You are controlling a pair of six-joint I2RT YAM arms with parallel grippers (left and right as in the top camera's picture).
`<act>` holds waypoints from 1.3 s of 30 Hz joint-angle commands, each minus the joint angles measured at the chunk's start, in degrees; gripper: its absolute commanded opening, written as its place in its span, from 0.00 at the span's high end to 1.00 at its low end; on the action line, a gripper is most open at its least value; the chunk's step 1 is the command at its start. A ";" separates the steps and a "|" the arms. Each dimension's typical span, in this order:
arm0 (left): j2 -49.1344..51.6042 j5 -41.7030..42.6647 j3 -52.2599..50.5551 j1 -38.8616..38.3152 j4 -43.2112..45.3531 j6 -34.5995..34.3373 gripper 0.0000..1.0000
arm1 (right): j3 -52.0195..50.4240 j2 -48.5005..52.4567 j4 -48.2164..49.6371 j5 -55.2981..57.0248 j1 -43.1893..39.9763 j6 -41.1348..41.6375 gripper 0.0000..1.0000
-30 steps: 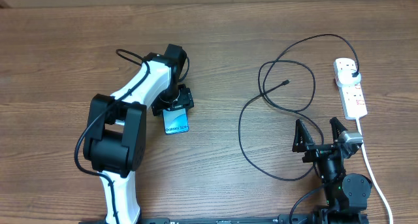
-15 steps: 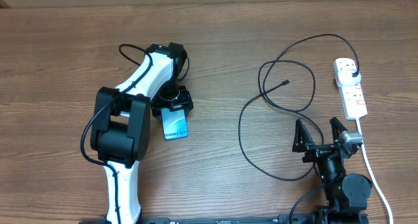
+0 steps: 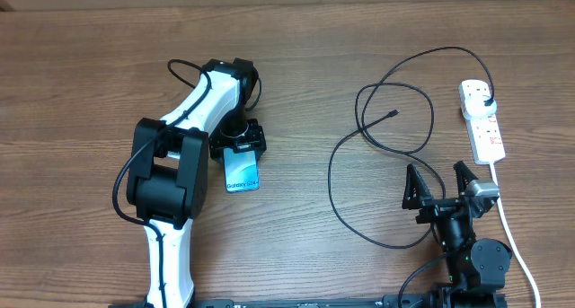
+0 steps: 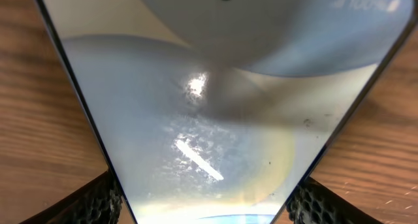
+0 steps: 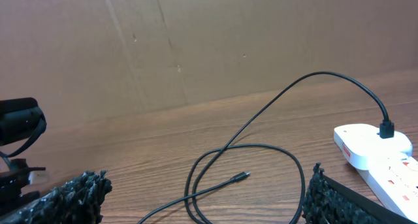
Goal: Plug charger to phone and switch on socket
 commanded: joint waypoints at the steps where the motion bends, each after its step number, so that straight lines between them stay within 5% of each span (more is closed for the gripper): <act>1: 2.03 -3.13 1.79 -0.13 2.67 0.20 0.34 | -0.61 -0.37 0.17 0.33 0.07 -0.09 0.00; 16: 2.03 -5.68 4.39 -0.17 6.27 -0.33 0.39 | -0.61 -0.37 0.15 0.33 0.07 -0.09 0.00; 35: 1.92 -2.29 21.46 -1.64 -11.43 -0.85 0.44 | -0.61 -0.37 0.17 0.33 0.07 -0.09 0.00; 39: 1.92 4.37 25.64 -1.97 -16.74 0.24 0.44 | -0.61 -0.37 0.17 0.33 0.07 -0.09 0.00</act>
